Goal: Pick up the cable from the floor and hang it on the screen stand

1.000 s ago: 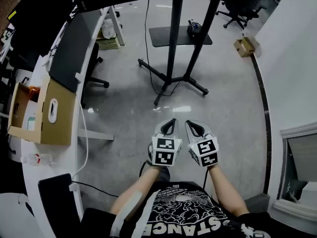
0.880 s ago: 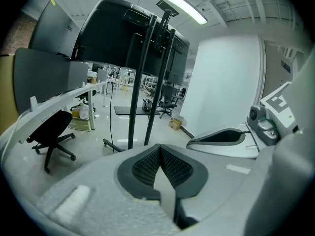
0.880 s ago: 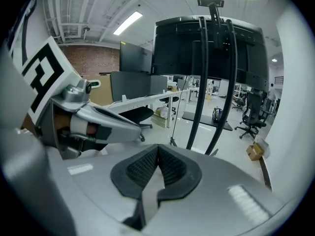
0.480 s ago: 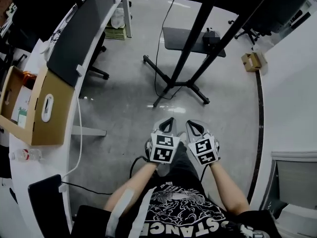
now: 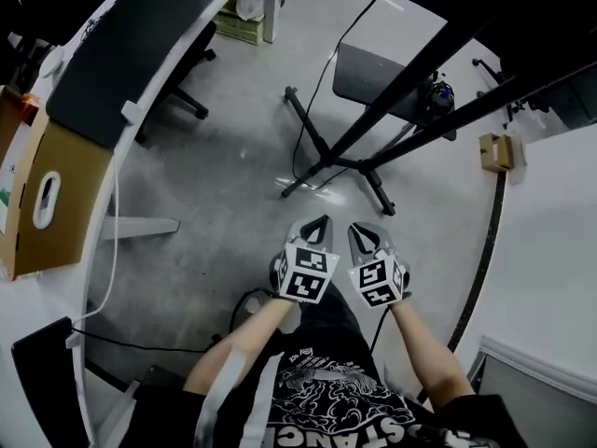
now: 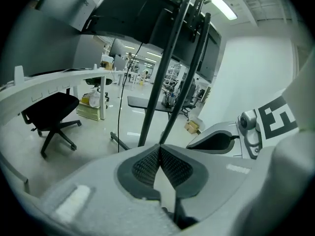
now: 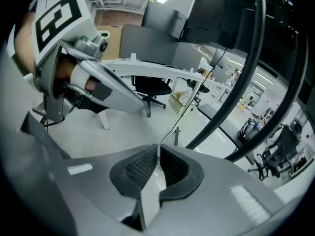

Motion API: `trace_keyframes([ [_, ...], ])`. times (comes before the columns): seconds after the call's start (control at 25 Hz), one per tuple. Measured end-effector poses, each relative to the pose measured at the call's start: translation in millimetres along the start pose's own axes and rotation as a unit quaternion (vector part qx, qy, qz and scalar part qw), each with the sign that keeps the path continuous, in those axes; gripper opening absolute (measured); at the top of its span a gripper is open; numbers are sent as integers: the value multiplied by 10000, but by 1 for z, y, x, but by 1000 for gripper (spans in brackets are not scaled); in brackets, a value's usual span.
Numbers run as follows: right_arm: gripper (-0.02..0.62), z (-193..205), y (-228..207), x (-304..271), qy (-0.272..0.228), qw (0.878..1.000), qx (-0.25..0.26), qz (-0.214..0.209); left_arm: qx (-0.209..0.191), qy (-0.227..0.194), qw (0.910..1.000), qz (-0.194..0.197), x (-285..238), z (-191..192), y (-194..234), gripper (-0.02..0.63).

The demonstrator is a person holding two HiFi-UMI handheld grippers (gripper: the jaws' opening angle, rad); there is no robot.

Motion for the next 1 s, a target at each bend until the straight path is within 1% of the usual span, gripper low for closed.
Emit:
trace_keyframes([
  [0.16, 23, 20, -40, -53, 247, 9972, 649, -272, 277, 174, 9991, -263, -56, 6, 14, -2],
  [0.28, 32, 41, -62, -104, 368, 9921, 1114, -440, 372, 180, 9985, -355, -99, 16, 29, -2],
  [0.4, 32, 65, -73, -157, 490, 9848, 1584, -521, 413, 227, 9982, -383, -135, 41, 46, -2],
  [0.48, 32, 83, -75, -184, 593, 9812, 1749, -557, 528, 342, 9974, -342, -154, 66, 52, -2],
  [0.6, 32, 110, -81, -227, 717, 9769, 1944, -513, 524, 456, 9969, -364, -185, 102, 64, -2],
  [0.84, 52, 168, -95, -319, 998, 9621, 2518, -306, 659, 314, 9970, -272, -258, 159, 87, -2],
  [0.92, 52, 191, -99, -349, 1109, 9540, 2776, -234, 613, 299, 9974, -219, -281, 177, 91, -2],
  [1.0, 51, 214, -104, -376, 1204, 9426, 3109, -175, 555, 268, 9980, -171, -302, 195, 96, -2],
])
Point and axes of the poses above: the fingertips, and each gripper's own axes: x backward along the fingers, y to its left, z out of its underside, the point moved 7 cm from there along x, backward along the fingers, and after that the axes turned 8 degrees about -x, right-handed, at the moved point
